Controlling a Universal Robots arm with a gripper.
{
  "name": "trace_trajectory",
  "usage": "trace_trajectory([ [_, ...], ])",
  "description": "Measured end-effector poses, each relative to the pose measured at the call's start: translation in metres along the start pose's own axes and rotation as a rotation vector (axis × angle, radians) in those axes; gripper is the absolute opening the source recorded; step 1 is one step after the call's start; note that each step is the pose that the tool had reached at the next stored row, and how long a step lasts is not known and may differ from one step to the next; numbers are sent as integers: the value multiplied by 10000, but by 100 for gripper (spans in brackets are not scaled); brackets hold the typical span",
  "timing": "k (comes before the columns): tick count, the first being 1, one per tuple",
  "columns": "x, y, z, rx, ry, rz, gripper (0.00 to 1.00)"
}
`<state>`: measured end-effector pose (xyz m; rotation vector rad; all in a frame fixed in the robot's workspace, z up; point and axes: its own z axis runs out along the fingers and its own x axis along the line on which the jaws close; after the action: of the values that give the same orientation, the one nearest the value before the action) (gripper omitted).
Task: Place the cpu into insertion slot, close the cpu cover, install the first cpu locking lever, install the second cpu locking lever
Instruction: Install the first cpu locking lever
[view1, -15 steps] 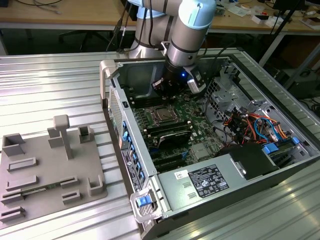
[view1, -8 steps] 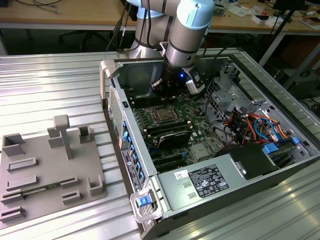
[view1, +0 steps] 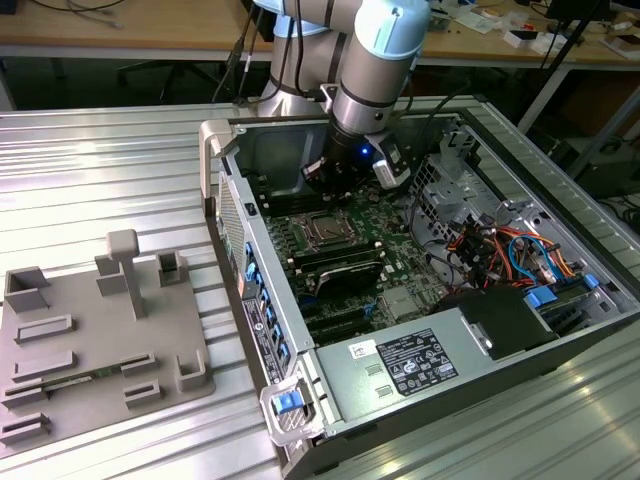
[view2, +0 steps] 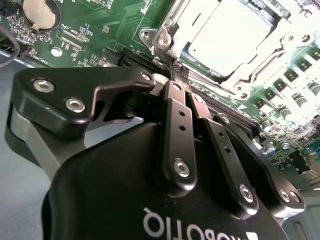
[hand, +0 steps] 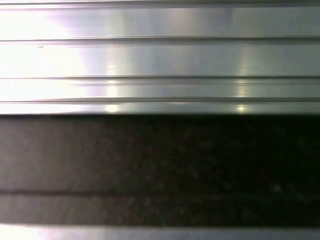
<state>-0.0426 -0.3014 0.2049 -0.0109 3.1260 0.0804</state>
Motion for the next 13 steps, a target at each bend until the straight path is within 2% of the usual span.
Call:
trace_trajectory([
  [13, 16, 0, 0, -1, 0, 0, 11],
])
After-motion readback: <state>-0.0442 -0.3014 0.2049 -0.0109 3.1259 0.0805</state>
